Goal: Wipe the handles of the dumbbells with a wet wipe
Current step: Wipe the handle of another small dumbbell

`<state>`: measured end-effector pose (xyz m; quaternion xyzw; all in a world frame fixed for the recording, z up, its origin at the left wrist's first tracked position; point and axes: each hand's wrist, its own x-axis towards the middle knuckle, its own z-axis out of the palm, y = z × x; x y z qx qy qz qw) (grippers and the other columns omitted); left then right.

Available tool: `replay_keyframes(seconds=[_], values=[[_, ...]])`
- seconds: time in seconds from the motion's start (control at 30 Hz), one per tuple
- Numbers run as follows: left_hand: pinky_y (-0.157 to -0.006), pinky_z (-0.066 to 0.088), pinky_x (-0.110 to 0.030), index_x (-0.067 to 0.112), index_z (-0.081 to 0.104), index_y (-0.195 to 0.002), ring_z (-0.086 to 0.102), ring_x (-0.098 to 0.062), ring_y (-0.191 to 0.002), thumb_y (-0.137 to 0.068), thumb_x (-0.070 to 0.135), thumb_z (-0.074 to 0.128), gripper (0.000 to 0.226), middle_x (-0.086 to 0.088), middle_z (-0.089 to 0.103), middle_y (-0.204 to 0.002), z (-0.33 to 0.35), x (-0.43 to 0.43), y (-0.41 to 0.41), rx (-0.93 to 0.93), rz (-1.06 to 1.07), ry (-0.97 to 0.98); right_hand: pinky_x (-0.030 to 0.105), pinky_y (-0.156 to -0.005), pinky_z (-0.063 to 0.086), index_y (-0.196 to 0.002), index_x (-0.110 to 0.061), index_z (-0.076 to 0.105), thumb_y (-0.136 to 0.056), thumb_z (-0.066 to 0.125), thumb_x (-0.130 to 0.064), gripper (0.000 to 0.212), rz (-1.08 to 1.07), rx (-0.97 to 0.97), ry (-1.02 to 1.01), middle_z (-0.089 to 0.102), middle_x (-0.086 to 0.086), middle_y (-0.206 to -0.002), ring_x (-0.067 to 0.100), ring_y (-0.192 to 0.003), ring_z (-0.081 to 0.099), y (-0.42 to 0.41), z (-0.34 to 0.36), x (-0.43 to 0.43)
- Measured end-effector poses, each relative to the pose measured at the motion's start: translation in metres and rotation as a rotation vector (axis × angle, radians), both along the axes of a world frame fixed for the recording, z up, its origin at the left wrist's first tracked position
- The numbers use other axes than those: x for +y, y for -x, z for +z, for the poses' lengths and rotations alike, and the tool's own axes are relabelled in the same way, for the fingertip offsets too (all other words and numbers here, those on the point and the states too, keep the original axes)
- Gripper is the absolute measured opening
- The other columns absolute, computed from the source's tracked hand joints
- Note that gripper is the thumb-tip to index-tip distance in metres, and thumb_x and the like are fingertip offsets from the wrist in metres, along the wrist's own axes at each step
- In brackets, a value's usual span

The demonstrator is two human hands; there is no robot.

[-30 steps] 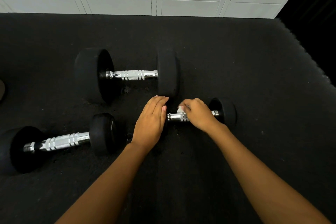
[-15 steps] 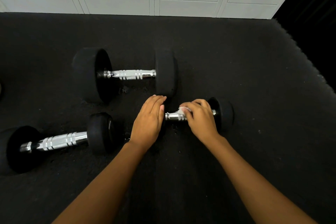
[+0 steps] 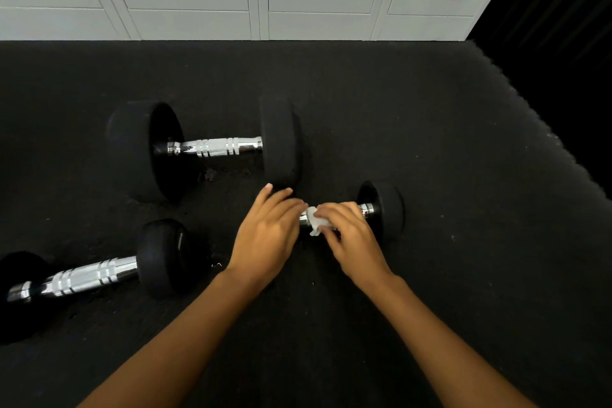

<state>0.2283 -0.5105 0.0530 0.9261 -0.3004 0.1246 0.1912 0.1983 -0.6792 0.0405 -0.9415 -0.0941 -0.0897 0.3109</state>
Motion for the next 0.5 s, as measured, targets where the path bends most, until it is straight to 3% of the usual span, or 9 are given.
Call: replay_keyframes(seconds=[0.07, 0.13, 0.2, 0.37, 0.5], values=[[-0.108, 0.021, -0.036, 0.007, 0.069, -0.103, 0.063, -0.022, -0.105, -0.083, 0.019, 0.044, 0.034, -0.006, 0.071, -0.101, 0.0, -0.012, 0.005, -0.009, -0.028, -0.039, 0.022, -0.096, 0.042, -0.119, -0.015, 0.057, -0.084, 0.061, -0.009, 0.035, -0.012, 0.079, -0.012, 0.058, 0.0, -0.116, 0.006, -0.11, 0.047, -0.002, 0.006, -0.003], [-0.106, 0.027, -0.034, 0.007, 0.07, -0.098, 0.067, -0.021, -0.095, -0.078, 0.014, 0.061, 0.023, -0.006, 0.072, -0.094, -0.002, -0.023, 0.007, -0.014, -0.03, -0.036, 0.022, -0.098, 0.04, -0.125, -0.016, 0.054, -0.085, 0.061, -0.011, 0.041, 0.002, 0.169, -0.022, 0.056, 0.0, -0.12, 0.006, -0.112, 0.047, -0.005, 0.011, -0.006], [-0.103, 0.036, -0.034, 0.009, 0.07, -0.095, 0.068, -0.02, -0.087, -0.069, 0.009, 0.075, 0.027, -0.006, 0.072, -0.09, -0.001, -0.03, 0.006, 0.038, -0.011, -0.031, 0.02, -0.1, 0.038, -0.126, -0.018, 0.053, -0.086, 0.06, -0.012, 0.041, 0.023, 0.242, -0.041, 0.054, -0.001, -0.124, 0.004, -0.113, 0.046, -0.01, 0.017, -0.012], [-0.096, 0.043, -0.041, 0.01, 0.07, -0.093, 0.068, -0.02, -0.078, -0.067, 0.014, 0.079, 0.027, -0.006, 0.071, -0.087, 0.002, -0.037, 0.001, 0.08, 0.032, -0.1, 0.025, -0.097, 0.04, -0.112, -0.016, 0.064, -0.087, 0.052, -0.003, 0.031, -0.162, -0.064, 0.007, 0.062, 0.0, -0.113, 0.007, -0.112, 0.047, -0.027, 0.038, -0.037], [-0.094, 0.046, -0.041, 0.011, 0.071, -0.094, 0.066, -0.022, -0.075, -0.069, 0.015, 0.078, 0.026, -0.005, 0.069, -0.089, -0.002, -0.037, -0.001, 0.081, 0.047, -0.116, 0.033, -0.102, 0.034, -0.119, -0.014, 0.059, -0.095, 0.045, -0.023, 0.029, -0.284, 0.102, 0.177, 0.061, 0.001, -0.12, 0.016, -0.119, 0.047, -0.05, 0.036, -0.058]])
